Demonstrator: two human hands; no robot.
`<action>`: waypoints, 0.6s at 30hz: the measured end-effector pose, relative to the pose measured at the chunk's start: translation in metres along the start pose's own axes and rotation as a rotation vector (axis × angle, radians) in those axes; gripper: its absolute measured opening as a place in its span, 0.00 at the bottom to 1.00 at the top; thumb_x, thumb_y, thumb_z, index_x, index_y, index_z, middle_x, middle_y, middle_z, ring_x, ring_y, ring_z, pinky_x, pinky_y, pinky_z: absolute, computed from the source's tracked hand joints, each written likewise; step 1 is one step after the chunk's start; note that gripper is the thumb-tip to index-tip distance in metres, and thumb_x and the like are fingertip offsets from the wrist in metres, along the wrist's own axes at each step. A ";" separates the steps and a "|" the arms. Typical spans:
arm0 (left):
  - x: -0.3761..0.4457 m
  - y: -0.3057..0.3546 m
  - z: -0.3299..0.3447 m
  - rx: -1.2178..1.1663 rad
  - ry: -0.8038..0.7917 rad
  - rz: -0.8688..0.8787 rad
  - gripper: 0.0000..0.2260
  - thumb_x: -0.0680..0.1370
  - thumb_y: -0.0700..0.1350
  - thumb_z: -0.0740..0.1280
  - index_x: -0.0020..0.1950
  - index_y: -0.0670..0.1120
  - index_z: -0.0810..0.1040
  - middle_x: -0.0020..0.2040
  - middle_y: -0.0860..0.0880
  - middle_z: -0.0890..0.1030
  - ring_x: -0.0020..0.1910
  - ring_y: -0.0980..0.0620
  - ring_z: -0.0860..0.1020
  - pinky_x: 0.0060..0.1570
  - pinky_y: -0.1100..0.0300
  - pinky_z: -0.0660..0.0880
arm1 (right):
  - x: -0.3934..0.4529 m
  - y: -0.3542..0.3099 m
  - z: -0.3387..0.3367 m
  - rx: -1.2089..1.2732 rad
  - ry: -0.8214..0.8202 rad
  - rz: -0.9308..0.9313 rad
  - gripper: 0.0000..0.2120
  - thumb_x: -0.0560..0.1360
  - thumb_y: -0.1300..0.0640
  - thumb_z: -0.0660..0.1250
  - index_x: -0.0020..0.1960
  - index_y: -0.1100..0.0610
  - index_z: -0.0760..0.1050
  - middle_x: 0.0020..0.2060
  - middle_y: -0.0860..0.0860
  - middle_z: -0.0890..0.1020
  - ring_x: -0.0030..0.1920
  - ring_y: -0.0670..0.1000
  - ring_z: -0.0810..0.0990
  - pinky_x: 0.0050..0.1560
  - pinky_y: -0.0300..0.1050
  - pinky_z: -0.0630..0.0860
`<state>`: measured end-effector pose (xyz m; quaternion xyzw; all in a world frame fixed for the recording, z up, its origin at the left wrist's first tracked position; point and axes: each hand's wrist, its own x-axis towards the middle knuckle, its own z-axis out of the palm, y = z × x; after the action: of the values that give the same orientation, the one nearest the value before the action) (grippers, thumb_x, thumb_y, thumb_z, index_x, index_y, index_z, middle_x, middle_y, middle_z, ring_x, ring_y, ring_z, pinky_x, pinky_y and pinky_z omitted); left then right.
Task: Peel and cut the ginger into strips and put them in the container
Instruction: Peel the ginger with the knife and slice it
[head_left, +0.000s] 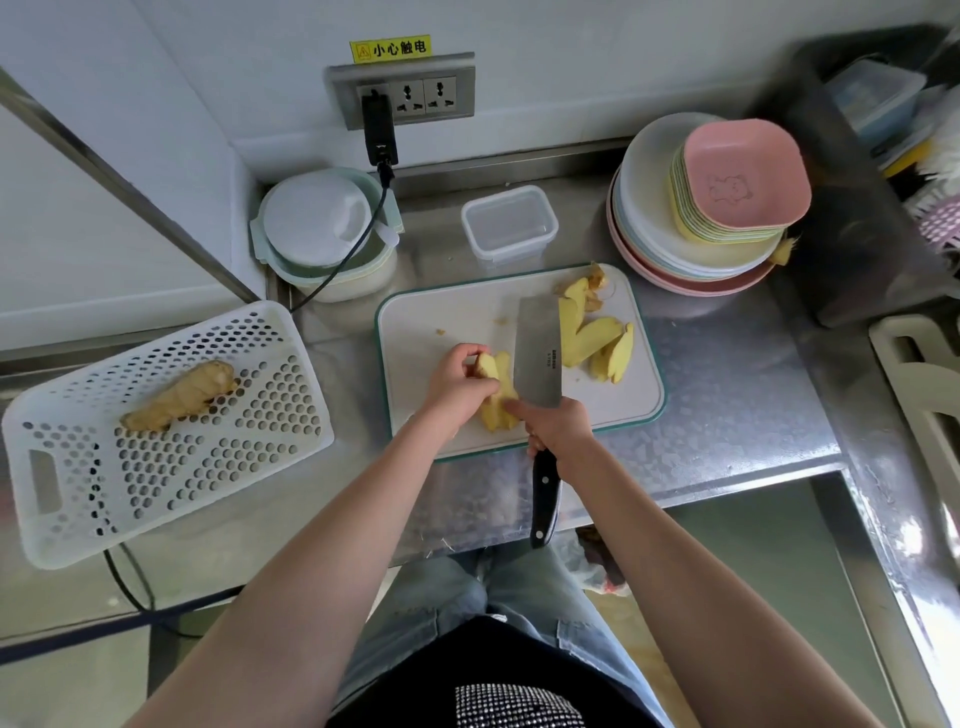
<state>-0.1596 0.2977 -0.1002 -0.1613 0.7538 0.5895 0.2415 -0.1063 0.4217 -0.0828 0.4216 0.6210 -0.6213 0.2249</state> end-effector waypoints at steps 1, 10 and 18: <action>0.001 -0.001 -0.002 -0.017 -0.008 -0.006 0.20 0.68 0.31 0.70 0.57 0.47 0.76 0.55 0.42 0.79 0.45 0.50 0.77 0.43 0.61 0.74 | 0.000 0.000 0.000 0.014 -0.003 0.004 0.11 0.69 0.59 0.76 0.43 0.60 0.74 0.25 0.52 0.67 0.22 0.48 0.62 0.23 0.40 0.66; -0.001 0.003 0.002 -0.074 -0.046 -0.096 0.31 0.69 0.30 0.73 0.71 0.40 0.68 0.62 0.41 0.76 0.59 0.47 0.76 0.56 0.59 0.74 | 0.003 -0.009 -0.006 0.130 0.157 -0.048 0.12 0.68 0.59 0.76 0.42 0.59 0.72 0.25 0.51 0.69 0.22 0.49 0.65 0.24 0.40 0.68; 0.001 0.014 0.015 0.236 0.039 -0.008 0.26 0.70 0.36 0.73 0.67 0.42 0.73 0.63 0.45 0.77 0.61 0.48 0.75 0.60 0.60 0.70 | -0.014 -0.021 -0.002 -0.053 0.325 -0.251 0.10 0.69 0.57 0.74 0.36 0.57 0.73 0.27 0.50 0.74 0.24 0.48 0.71 0.32 0.53 0.80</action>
<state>-0.1651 0.3160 -0.0919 -0.1462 0.8217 0.4926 0.2465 -0.1152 0.4228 -0.0595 0.4297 0.7129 -0.5516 0.0536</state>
